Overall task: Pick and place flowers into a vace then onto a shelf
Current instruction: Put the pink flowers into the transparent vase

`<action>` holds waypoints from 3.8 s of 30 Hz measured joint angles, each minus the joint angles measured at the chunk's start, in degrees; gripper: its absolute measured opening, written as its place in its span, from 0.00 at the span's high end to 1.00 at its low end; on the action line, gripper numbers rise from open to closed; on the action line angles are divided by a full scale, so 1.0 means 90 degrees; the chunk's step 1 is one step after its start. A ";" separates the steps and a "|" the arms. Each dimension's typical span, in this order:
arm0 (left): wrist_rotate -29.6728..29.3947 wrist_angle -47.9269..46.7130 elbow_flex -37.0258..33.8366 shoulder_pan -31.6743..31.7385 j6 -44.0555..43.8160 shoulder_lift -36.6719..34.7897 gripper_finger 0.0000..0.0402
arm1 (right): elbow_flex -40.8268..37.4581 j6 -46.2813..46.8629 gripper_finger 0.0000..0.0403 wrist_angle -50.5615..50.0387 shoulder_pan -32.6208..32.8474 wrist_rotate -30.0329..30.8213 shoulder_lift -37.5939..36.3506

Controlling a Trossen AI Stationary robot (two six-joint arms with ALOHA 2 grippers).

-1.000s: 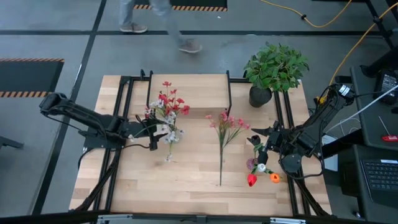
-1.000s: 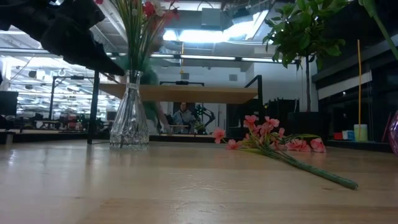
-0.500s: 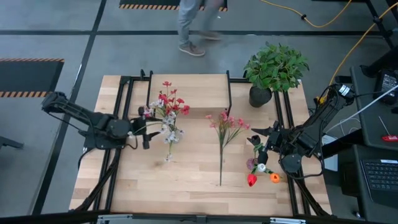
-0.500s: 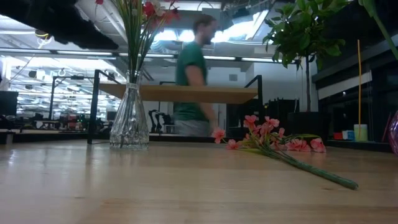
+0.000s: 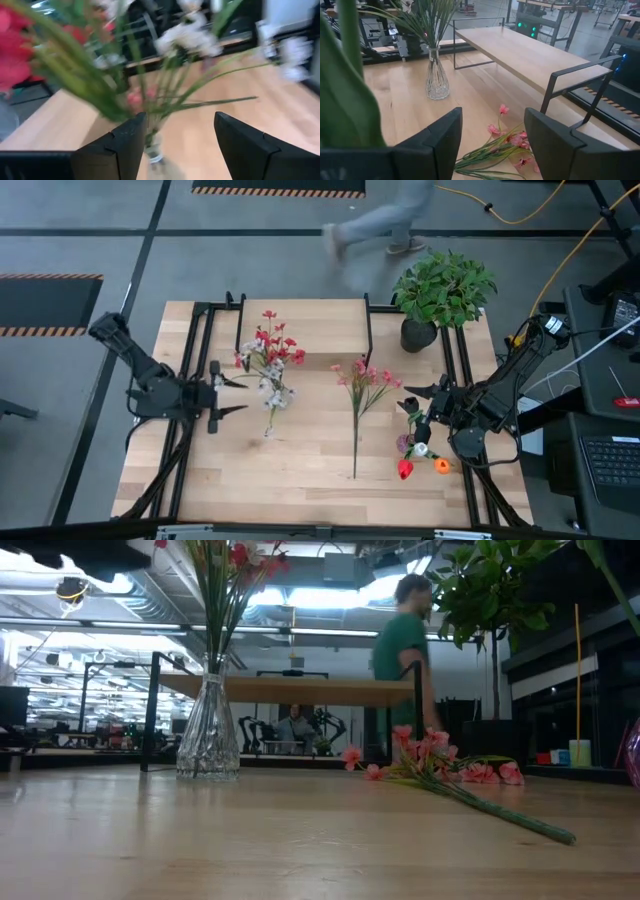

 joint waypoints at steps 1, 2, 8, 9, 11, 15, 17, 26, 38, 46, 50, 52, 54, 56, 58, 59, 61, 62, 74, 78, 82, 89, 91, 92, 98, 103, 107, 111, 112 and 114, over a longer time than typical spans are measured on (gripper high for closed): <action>0.0046 0.0024 0.0011 -0.0141 -0.0021 0.0012 0.44 | 0.0000 0.0000 0.46 -0.0002 0.0002 0.0000 0.0000; 0.0115 0.0047 0.0011 -0.0270 -0.0065 0.0068 0.44 | 0.0000 0.0001 0.46 -0.0002 0.0002 0.0000 0.0000; -0.0175 0.0353 0.0011 -0.0912 -0.0743 0.1035 0.44 | 0.0000 0.0015 0.46 0.0098 0.0000 -0.0001 0.0000; -0.0250 0.0527 0.0011 -0.1002 -0.0813 0.1266 0.44 | 0.0000 -0.0001 0.46 0.0174 0.0000 -0.0006 0.0000; -0.0403 0.0891 0.0011 -0.1198 -0.0965 0.1739 0.44 | 0.0000 -0.0180 0.46 0.0285 0.0001 -0.0051 0.0000; -0.0928 0.1343 0.0011 -0.1616 -0.1533 0.2549 0.46 | 0.0000 -0.0481 0.46 0.0385 0.0000 -0.0071 -0.0001; -0.1275 0.1385 0.0011 -0.1777 -0.2097 0.2897 0.49 | 0.0000 -0.0481 0.46 0.0389 0.0000 -0.0157 -0.0017; -0.1716 0.1975 0.0011 -0.1885 -0.3117 0.3993 0.58 | 0.0026 -0.0497 0.46 0.0672 -0.0035 -0.0571 -0.0046; -0.1690 0.2187 0.0011 -0.1473 -0.2896 0.4282 0.63 | 0.0673 -0.1657 0.46 0.0629 -0.1169 -0.0557 -0.0044; -0.1497 0.2194 0.0011 -0.1235 -0.2896 0.4282 0.63 | 0.0673 -0.1615 0.46 0.0386 -0.1655 -0.0956 -0.0044; -0.1495 0.2194 0.0011 -0.1086 -0.2894 0.4282 0.63 | 0.0673 -0.1615 0.46 0.0389 -0.1700 -0.1008 -0.0044; -0.1489 0.2194 0.0011 -0.1020 -0.2891 0.4280 0.63 | 0.0673 -0.1616 0.46 0.0386 -0.1700 -0.1010 -0.0044; -0.1487 0.2194 0.0011 -0.0985 -0.2895 0.4280 0.63 | 0.0673 -0.1580 0.46 0.0386 -0.1700 -0.1012 -0.0044; -0.1481 0.2194 0.0011 -0.0959 -0.2890 0.4280 0.63 | 0.0673 -0.1475 0.46 0.0386 -0.1700 -0.1014 -0.0043; -0.1483 0.2194 0.0011 -0.0958 -0.2890 0.4280 0.63 | 0.0673 -0.1455 0.46 0.0386 -0.1700 -0.1018 -0.0041; -0.1483 0.2194 0.0011 -0.0960 -0.2886 0.4280 0.63 | 0.0673 -0.1452 0.46 0.0386 -0.1700 -0.1030 -0.0041; -0.1483 0.2194 0.0011 -0.0960 -0.2883 0.4280 0.63 | 0.0673 -0.1383 0.46 0.0389 -0.1700 -0.1220 -0.0041; -0.1482 0.2196 0.0011 -0.0960 -0.2883 0.4280 0.63 | 0.0673 -0.1282 0.46 0.0391 -0.1700 -0.1333 -0.0039; -0.1104 0.2195 0.0011 -0.0962 -0.2886 0.4280 0.63 | 0.0673 -0.1635 0.46 0.0427 -0.1700 -0.2015 -0.0039; -0.1211 0.2196 0.0011 -0.0962 -0.2890 0.4280 0.63 | 0.0673 -0.1657 0.46 0.0431 -0.1700 -0.2110 -0.0039; -0.1257 0.2195 0.0011 -0.0962 -0.2895 0.4280 0.63 | 0.0673 -0.1810 0.46 0.0430 -0.1700 -0.2144 -0.0039; -0.1252 0.2194 0.0011 -0.0962 -0.2893 0.4280 0.63 | 0.0673 -0.1979 0.46 0.0430 -0.1700 -0.2144 -0.0039; -0.1252 0.2194 0.0011 -0.0962 -0.2895 0.4280 0.63 | 0.0673 -0.1979 0.46 0.0430 -0.1700 -0.2144 -0.0039; -0.1250 0.2194 0.0011 -0.0962 -0.2892 0.4280 0.63 | 0.0673 -0.1980 0.46 0.0430 -0.1700 -0.2144 -0.0039; -0.0946 0.2148 0.0011 -0.0962 -0.2759 0.4280 0.63 | 0.0673 -0.1985 0.46 0.0382 -0.1700 -0.2144 -0.0039; -0.1242 0.2148 0.0011 -0.0953 -0.2518 0.4280 0.63 | 0.0673 -0.2286 0.46 0.0363 -0.1700 -0.2142 -0.0039; -0.1475 0.2157 0.0011 -0.0917 -0.2684 0.4280 0.63 | 0.0673 -0.2479 0.46 0.0362 -0.1700 -0.2133 -0.0039; -0.1415 0.2155 0.0011 -0.0824 -0.2774 0.4280 0.63 | 0.0673 -0.2487 0.46 0.0362 -0.1700 -0.2268 -0.0035; -0.1361 0.2151 0.0011 -0.0797 -0.2781 0.4280 0.63 | 0.0673 -0.2552 0.46 0.0374 -0.1700 -0.2444 -0.0013; -0.1303 0.2150 0.0011 -0.0785 -0.2784 0.4280 0.63 | 0.0673 -0.2617 0.46 0.0402 -0.1698 -0.2739 0.0071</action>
